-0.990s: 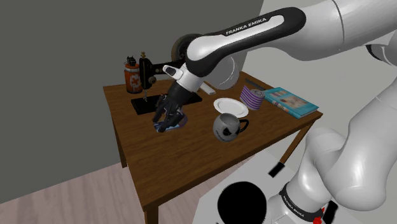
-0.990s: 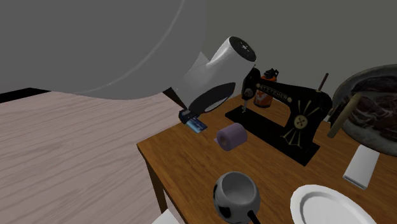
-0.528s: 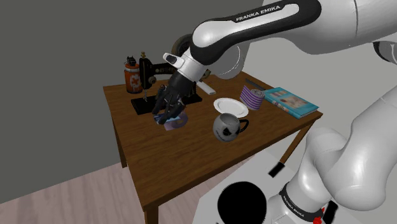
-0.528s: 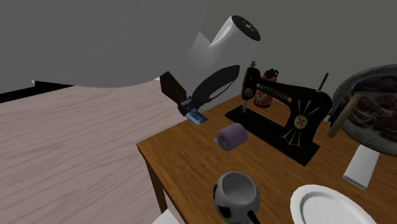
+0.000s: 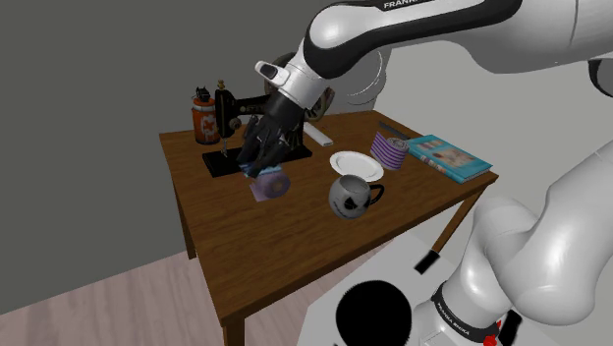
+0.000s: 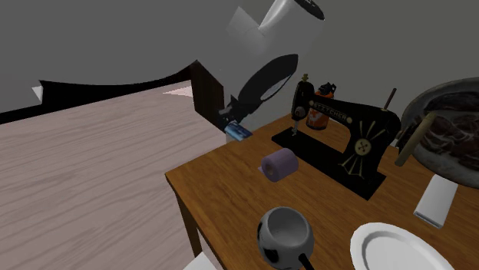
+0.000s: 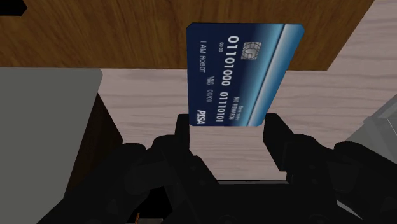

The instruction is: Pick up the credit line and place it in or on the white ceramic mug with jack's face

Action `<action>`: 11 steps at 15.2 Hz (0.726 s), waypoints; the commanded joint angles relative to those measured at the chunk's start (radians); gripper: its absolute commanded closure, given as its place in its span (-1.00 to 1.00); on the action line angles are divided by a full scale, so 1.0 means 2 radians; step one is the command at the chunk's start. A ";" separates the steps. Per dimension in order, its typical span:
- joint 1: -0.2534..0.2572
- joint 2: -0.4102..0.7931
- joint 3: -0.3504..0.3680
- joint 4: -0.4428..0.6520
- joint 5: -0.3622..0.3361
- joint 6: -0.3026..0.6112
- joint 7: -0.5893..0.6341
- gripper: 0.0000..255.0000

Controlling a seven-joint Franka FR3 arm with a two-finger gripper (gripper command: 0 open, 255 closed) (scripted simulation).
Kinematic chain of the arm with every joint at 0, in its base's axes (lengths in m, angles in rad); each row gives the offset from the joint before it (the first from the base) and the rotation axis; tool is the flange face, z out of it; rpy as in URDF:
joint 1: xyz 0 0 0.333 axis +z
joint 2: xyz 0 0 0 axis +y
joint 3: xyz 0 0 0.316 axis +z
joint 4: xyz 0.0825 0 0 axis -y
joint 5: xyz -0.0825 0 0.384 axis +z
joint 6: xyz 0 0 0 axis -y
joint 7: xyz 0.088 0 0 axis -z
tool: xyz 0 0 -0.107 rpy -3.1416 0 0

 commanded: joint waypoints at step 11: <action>-0.071 -0.167 -0.061 -0.116 -0.067 -0.087 -0.050 1.00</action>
